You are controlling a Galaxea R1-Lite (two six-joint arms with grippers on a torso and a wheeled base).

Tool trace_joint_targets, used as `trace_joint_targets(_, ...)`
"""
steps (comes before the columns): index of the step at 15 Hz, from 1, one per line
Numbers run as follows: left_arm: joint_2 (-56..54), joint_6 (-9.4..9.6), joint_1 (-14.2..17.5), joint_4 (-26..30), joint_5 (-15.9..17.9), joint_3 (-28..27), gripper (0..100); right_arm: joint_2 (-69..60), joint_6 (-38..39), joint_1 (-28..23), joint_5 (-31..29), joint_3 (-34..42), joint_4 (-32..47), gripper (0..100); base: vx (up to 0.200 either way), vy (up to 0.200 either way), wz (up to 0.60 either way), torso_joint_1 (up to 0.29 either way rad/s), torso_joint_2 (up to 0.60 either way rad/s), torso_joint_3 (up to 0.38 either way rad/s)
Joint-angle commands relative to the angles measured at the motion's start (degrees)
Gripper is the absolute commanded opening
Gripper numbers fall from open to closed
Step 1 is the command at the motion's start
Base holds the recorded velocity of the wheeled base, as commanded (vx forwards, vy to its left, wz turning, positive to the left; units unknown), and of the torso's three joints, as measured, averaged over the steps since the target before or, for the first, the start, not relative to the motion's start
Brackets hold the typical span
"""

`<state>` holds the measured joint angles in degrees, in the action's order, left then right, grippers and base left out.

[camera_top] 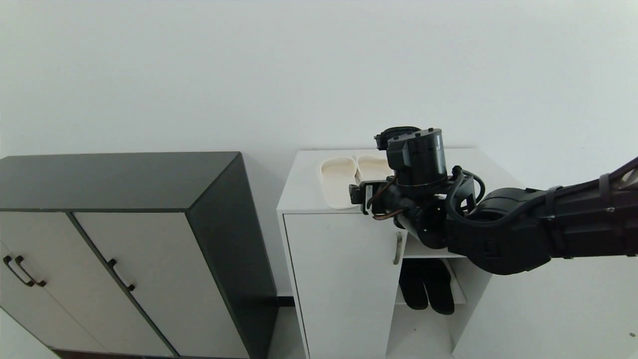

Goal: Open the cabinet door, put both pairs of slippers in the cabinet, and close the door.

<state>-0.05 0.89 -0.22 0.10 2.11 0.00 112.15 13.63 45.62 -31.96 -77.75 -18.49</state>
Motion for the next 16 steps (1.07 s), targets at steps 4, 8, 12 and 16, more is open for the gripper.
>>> trace_joint_targets(4, 0.05, -0.01, 0.04, -0.1, 0.0, 0.0, 0, 3.16, -0.18, -0.09, 0.59, -0.21, -3.22, 100, 0.2, 0.0, 0.0, 0.004, 0.0, 0.004)
trace_joint_targets(8, 0.05, -0.1, 0.04, -0.01, 0.0, 0.0, 0, 7.91, -0.88, -1.76, 3.4, -1.53, -7.96, 100, 0.0, 0.0, 0.0, 0.0, 0.0, 0.0)
trace_joint_targets(12, 0.05, -0.19, 0.04, -0.01, 0.0, 0.0, 0, 12.12, -3.61, -3.52, 4.19, -8.91, -7.26, 100, 0.0, 0.0, 0.0, 0.0, 0.0, 0.0)
trace_joint_targets(16, 0.05, -0.19, 0.04, -0.01, 0.0, 0.0, 0, 18.1, -4.84, -4.4, 4.28, -18.84, -2.95, 100, 0.0, 0.0, 0.0, 0.0, 0.0, 0.0)
